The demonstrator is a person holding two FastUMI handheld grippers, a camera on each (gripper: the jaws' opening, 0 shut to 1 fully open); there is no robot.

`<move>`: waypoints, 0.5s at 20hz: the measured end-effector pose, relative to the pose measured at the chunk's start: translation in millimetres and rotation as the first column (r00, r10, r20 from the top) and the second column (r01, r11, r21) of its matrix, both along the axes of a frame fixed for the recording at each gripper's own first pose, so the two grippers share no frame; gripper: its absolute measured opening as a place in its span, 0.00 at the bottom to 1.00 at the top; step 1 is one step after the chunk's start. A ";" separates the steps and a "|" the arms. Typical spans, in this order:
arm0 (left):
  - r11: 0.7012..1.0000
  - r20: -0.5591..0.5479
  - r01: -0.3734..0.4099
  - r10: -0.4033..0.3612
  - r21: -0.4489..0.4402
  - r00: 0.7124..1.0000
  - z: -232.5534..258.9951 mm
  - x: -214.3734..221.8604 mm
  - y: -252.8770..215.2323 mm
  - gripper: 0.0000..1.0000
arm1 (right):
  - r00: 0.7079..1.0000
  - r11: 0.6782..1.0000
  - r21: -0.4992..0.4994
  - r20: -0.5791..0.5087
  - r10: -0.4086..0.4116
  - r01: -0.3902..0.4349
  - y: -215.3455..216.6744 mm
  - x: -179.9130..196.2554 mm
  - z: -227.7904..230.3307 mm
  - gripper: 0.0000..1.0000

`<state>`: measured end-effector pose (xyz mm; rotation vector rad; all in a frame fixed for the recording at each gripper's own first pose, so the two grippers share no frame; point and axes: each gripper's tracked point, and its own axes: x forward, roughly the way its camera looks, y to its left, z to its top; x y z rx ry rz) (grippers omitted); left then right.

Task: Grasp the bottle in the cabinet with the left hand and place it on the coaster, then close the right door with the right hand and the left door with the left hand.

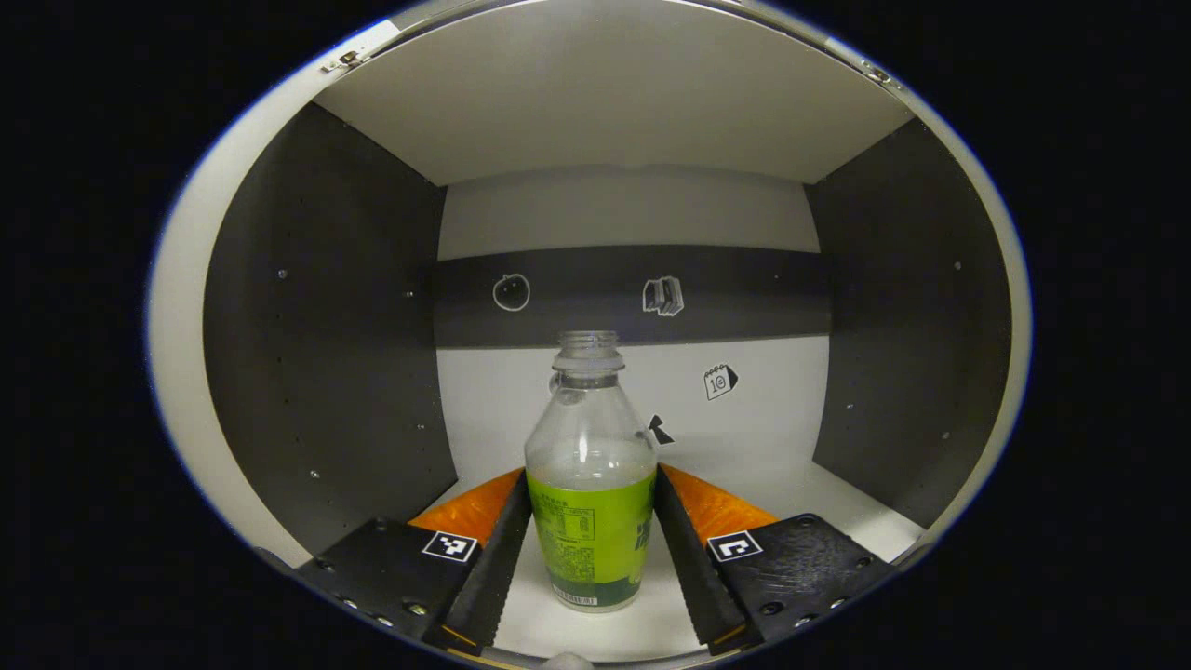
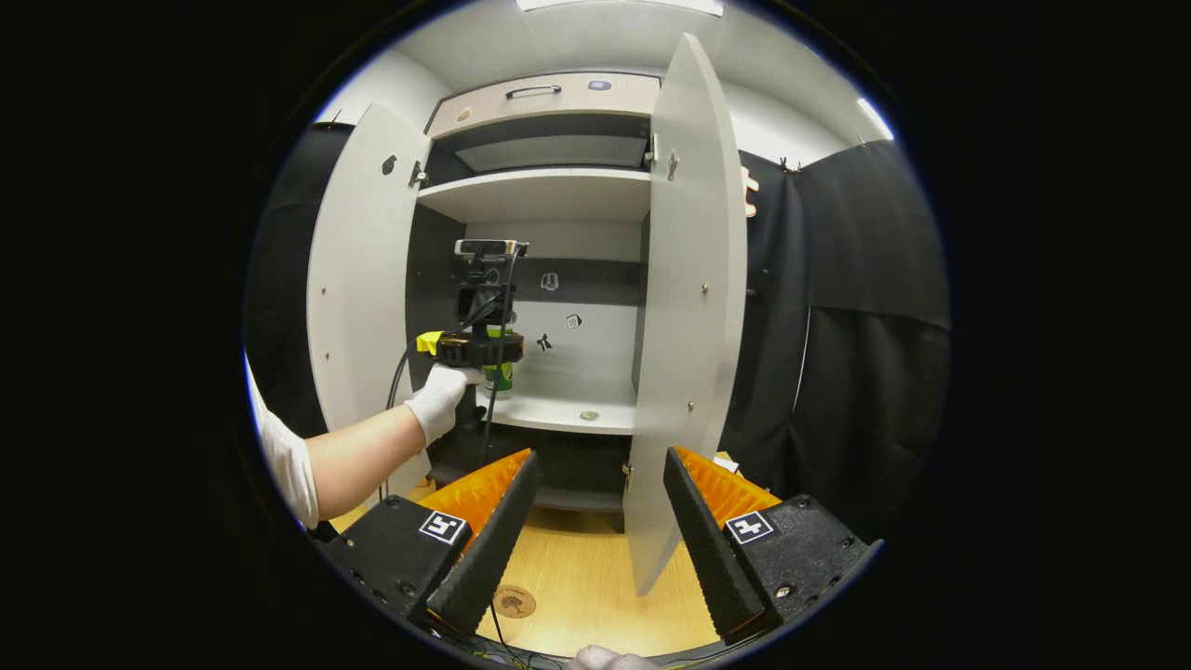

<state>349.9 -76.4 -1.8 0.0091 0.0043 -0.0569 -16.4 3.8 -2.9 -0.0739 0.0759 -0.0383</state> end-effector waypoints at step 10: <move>0.984 0.104 0.174 -0.170 -0.029 0.980 28.2 -158.3 -3.8 0.74 | 1.000 1.000 -0.001 0.003 0.022 -0.022 -12.6 -22.7 -6.4 0.83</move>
